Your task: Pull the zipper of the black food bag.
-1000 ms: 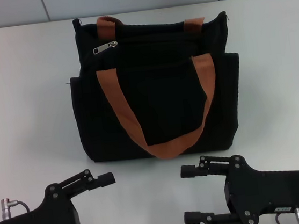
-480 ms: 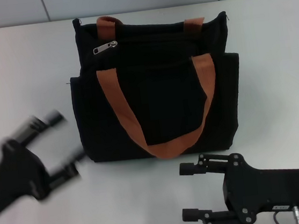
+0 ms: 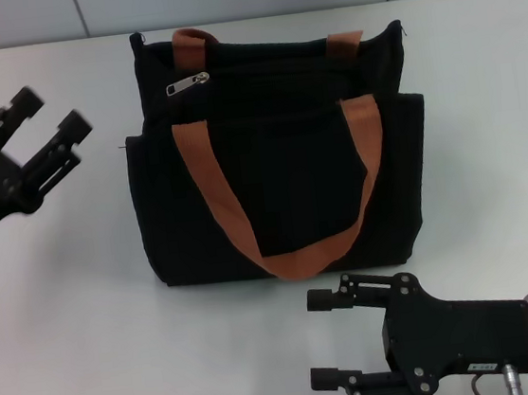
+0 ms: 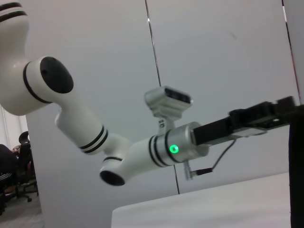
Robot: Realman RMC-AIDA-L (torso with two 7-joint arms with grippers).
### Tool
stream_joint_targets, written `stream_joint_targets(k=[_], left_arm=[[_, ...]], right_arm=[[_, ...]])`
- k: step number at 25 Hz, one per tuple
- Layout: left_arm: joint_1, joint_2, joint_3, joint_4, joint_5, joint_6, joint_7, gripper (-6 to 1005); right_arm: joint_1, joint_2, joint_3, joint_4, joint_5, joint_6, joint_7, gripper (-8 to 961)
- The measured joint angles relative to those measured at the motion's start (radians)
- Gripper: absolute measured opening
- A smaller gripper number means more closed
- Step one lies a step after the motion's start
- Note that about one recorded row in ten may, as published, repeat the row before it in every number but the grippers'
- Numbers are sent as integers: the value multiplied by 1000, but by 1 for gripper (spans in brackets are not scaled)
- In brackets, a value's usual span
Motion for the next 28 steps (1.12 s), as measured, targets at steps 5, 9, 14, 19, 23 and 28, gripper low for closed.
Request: stream_joint_targets(k=[5,9,14,19,23,28], left_arm=[[-47,0,95,56,3,-74,-46,799],[-71,0,223,127,4,-129,-103,796],[-103,-2,315,153,4,-171,-114,779],[-136,-6,325,152,2,-199,-109,763],[-149,-8,320,151,-3,-201,-113,750],[-159,-8,316,152,-17,-201,-107,733]], right_arm=[[0,0,1,1,1,1,0,730],[8,0,1,2,1,2,-1,730],[20,0,1,7,2,2,-1,729],[35,2,1,20,2,4,-1,725],[36,2,4,24,3,25,-1,719],[38,2,16,28,5,42,-1,712]])
